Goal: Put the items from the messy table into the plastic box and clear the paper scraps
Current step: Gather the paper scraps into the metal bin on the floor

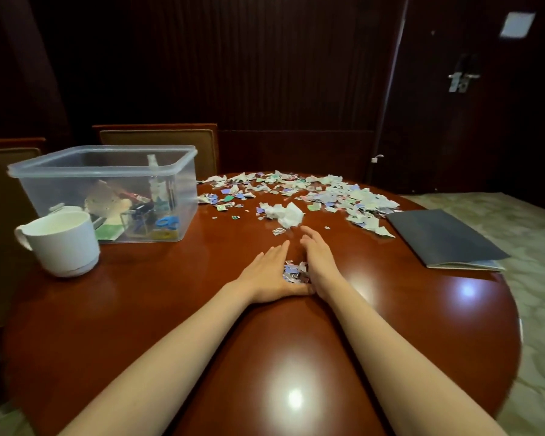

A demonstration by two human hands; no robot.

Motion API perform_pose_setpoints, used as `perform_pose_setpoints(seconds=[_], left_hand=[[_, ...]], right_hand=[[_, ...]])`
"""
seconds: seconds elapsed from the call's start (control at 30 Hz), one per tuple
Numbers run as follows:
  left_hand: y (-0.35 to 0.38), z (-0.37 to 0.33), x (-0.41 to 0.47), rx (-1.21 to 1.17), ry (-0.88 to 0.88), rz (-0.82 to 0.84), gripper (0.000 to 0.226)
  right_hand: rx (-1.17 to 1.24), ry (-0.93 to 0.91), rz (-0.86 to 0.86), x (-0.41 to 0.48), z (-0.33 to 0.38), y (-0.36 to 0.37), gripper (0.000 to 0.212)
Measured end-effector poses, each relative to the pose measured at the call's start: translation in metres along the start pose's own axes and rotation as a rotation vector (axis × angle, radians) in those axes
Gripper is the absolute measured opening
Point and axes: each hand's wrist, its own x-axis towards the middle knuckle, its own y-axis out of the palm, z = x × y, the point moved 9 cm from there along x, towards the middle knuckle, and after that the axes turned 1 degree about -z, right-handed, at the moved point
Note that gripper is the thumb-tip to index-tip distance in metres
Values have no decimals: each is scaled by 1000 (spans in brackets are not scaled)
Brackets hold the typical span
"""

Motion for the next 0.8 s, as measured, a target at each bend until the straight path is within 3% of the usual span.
perform_pose_setpoints(seconds=[0.17, 0.23, 0.37, 0.47, 0.63, 0.8], left_hand=[[0, -3, 21, -118, 83, -25, 80], [-4, -5, 25, -174, 125, -66, 61], [-18, 0, 36, -156, 167, -156, 25], [-26, 10, 44, -122, 126, -221, 15], [-33, 30, 56, -122, 10, -307, 17], [-29, 34, 61, -12, -29, -338, 24]], right_hand=[[473, 196, -59, 16, -22, -10, 42], [466, 206, -116, 27, -24, -15, 39], [155, 72, -308, 53, -17, -31, 23], [-98, -13, -364, 72, -8, -36, 20], [-513, -231, -220, 113, 9, -9, 29], [-918, -357, -12, 154, 8, 36, 58]])
